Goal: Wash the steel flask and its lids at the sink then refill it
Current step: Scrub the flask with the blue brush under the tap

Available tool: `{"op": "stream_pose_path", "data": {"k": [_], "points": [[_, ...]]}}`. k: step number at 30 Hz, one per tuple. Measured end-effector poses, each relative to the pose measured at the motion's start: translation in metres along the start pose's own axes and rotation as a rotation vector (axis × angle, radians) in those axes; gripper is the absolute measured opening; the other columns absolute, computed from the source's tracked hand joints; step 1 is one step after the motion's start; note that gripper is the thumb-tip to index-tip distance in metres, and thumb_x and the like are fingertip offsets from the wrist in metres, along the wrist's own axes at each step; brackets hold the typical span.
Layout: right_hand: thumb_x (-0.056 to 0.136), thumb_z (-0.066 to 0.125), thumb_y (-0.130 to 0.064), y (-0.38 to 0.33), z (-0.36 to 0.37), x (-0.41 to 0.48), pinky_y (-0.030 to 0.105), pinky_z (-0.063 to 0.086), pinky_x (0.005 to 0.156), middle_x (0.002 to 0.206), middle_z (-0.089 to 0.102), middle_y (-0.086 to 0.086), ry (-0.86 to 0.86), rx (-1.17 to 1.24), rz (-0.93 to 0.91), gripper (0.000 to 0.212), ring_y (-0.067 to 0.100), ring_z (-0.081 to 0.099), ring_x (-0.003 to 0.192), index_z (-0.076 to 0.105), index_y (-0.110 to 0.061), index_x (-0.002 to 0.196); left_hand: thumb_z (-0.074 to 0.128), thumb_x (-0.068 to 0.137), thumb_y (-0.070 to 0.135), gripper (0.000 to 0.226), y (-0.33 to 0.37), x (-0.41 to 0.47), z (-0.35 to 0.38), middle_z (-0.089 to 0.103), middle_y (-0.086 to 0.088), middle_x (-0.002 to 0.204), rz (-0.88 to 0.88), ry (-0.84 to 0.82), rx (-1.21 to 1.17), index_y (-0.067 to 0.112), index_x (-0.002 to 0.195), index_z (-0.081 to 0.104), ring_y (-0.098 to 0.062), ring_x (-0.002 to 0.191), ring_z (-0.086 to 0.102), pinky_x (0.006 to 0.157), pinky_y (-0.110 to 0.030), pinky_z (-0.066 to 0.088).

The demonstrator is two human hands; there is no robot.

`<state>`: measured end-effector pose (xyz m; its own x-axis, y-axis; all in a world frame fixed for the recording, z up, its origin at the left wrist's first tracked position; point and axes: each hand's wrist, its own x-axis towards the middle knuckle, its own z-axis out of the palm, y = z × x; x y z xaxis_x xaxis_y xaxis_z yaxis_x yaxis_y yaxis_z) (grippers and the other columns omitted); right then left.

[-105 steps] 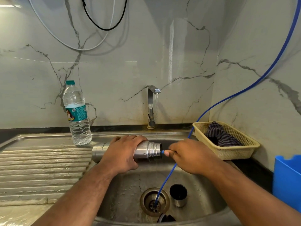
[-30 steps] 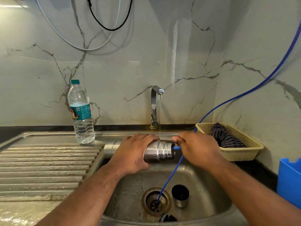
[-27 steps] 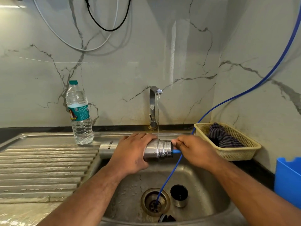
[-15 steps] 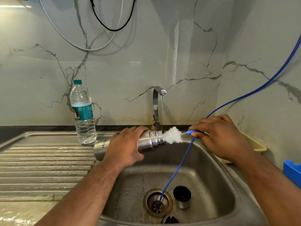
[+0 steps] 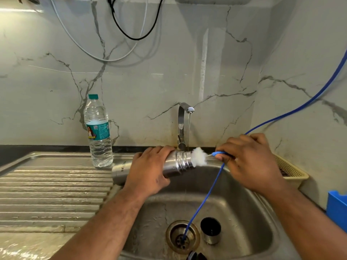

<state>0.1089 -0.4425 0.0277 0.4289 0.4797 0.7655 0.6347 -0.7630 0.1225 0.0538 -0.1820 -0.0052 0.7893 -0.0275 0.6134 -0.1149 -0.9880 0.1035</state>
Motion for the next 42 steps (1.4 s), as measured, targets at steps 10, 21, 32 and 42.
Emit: {"op": "stream_pose_path", "data": {"k": [10, 21, 32, 42], "points": [[0.093, 0.043, -0.056, 0.02, -0.004, -0.002, 0.038, 0.032, 0.082, 0.073, 0.062, -0.014, 0.062, 0.002, 0.064, 0.038, 0.016, 0.059, 0.074, 0.073, -0.034, 0.087, 0.089, 0.067, 0.034, 0.089, -0.017, 0.001, -0.007, 0.058, 0.012, 0.131, -0.061, 0.042, 0.012, 0.037, 0.143, 0.043, -0.01, 0.116, 0.052, 0.11, -0.04, 0.035], [0.091, 0.043, -0.058, 0.021, -0.005, 0.001, 0.033, 0.021, 0.076, 0.075, 0.065, -0.017, 0.074, -0.027, 0.017, 0.036, 0.013, 0.062, 0.074, 0.071, -0.036, 0.084, 0.087, 0.068, 0.038, 0.089, -0.004, 0.003, -0.003, 0.056, 0.015, 0.132, -0.021, 0.021, -0.046, 0.039, 0.144, 0.04, -0.005, 0.114, 0.049, 0.113, -0.039, 0.035], [0.091, 0.04, -0.061, 0.047, -0.036, 0.0, 0.03, 0.015, 0.081, 0.07, 0.059, -0.021, 0.103, -0.027, 0.053, 0.039, 0.011, 0.056, 0.071, 0.073, -0.041, 0.086, 0.09, 0.059, 0.031, 0.09, -0.04, -0.001, -0.011, 0.06, 0.015, 0.123, -0.086, 0.066, -0.01, 0.042, 0.137, 0.047, -0.009, 0.109, 0.053, 0.106, -0.042, 0.038], [0.092, 0.043, -0.062, 0.054, -0.046, -0.003, 0.032, 0.018, 0.085, 0.067, 0.051, -0.025, 0.078, -0.01, 0.034, 0.039, 0.006, 0.048, 0.067, 0.075, -0.041, 0.091, 0.088, 0.058, 0.036, 0.09, -0.046, 0.001, -0.015, 0.06, 0.02, 0.118, -0.085, 0.014, 0.012, 0.046, 0.135, 0.044, -0.005, 0.102, 0.048, 0.104, -0.041, 0.042]]}}
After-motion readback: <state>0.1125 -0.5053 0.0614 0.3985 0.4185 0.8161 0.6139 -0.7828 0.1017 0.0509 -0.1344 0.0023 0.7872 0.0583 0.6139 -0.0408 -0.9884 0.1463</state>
